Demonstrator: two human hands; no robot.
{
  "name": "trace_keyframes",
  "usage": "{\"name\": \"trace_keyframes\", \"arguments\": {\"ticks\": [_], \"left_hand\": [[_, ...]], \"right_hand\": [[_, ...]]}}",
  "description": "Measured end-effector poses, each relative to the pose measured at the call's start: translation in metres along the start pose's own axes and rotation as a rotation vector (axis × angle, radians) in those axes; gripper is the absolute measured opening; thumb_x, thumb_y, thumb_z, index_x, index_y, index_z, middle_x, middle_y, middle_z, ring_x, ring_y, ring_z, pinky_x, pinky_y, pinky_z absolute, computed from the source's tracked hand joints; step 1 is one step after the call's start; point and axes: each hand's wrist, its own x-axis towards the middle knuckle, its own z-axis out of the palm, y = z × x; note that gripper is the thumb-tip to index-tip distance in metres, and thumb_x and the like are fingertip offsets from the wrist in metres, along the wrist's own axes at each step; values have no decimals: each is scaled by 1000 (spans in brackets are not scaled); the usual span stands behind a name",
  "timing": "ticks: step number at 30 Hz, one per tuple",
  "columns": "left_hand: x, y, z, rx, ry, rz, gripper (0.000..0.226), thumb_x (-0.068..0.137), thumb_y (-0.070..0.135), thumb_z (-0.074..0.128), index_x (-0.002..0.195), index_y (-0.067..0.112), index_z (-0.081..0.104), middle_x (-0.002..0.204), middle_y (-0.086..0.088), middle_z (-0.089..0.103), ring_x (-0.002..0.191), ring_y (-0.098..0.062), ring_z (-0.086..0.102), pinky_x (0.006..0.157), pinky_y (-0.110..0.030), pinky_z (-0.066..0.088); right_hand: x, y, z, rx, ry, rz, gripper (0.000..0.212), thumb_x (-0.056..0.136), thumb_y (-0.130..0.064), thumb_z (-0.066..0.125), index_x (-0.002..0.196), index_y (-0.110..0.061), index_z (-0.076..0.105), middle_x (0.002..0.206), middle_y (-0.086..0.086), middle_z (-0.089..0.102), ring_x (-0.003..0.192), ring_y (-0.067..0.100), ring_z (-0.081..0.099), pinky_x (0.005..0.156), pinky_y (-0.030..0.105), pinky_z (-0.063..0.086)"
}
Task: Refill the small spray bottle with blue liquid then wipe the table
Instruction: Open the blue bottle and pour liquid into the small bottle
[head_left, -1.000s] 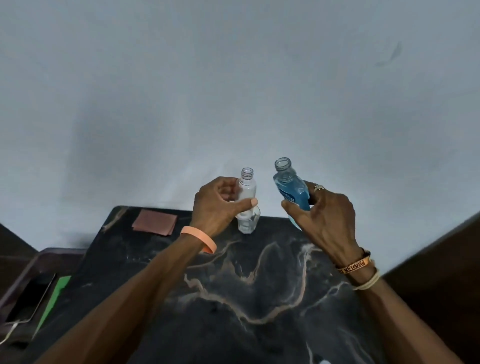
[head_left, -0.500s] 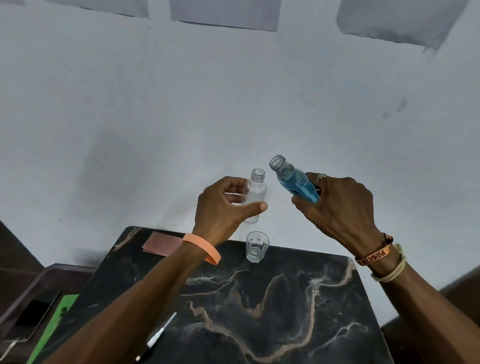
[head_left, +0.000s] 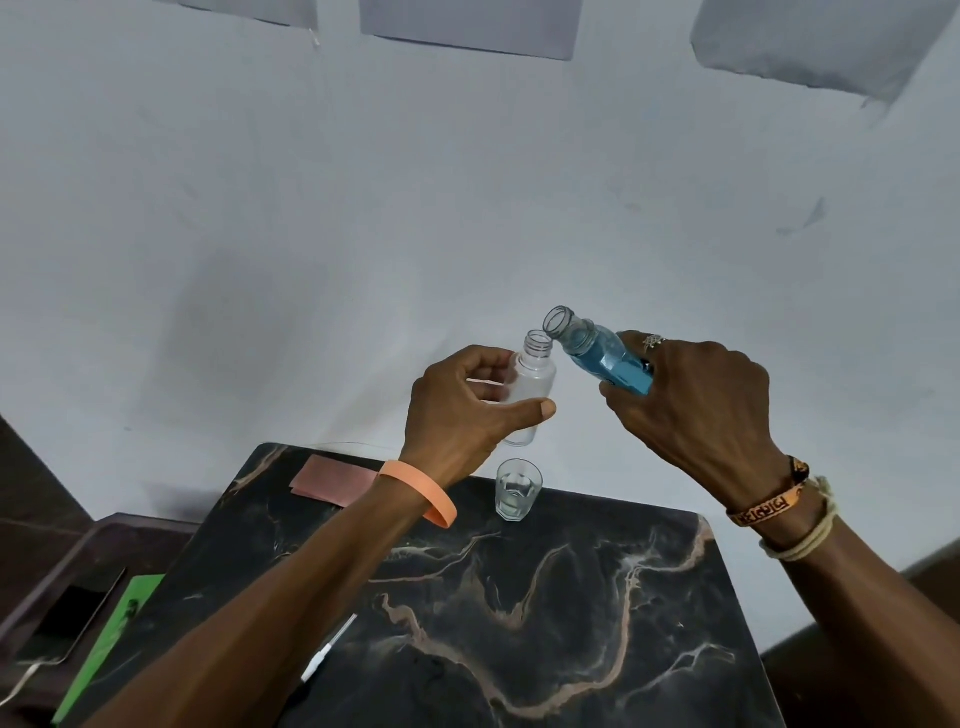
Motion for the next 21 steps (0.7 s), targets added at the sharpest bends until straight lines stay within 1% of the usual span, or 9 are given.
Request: {"name": "trace_keyframes", "arguments": {"ticks": [4,8,12,17,21], "left_hand": [[-2,3,0,-1,2,-6,55,56,46,91,104,34,68,97,18,72,81,0,70,70,-16,57],[-5,5,0,-10,-2,-9,54,57,44,91,104,34,67,95,20,71,80,3,69,67,-10,54],[-7,7,0,-22,4,-8,55,58,42,92,107,30,68,99,14,73,83,-3,70,72,-17,57],[-9,8,-1,-32,7,-1,55,58,42,92,106,29,69,99,13,73,83,-5,71,73,-21,59],[-9,9,1,-21,3,-1,55,59,43,91,107,30,68,100,14,72,84,-4,70,71,-16,56]], "right_hand": [[-1,0,-3,3,48,-26,40,80,-35,75,114,-16,72,65,9,67,53,31,57,55,28,32],[-2,1,-4,-20,50,-28,42,81,-34,74,118,-15,71,68,10,68,54,32,58,55,28,32],[-3,1,-6,-31,78,-39,40,77,-30,78,112,-10,73,63,11,66,49,32,56,54,27,31],[-3,3,-6,-73,85,-39,42,77,-30,77,115,-13,72,70,11,69,53,34,59,54,28,33],[-4,4,-5,-96,99,-35,43,77,-30,76,117,-15,71,77,10,72,59,37,63,55,29,37]]}}
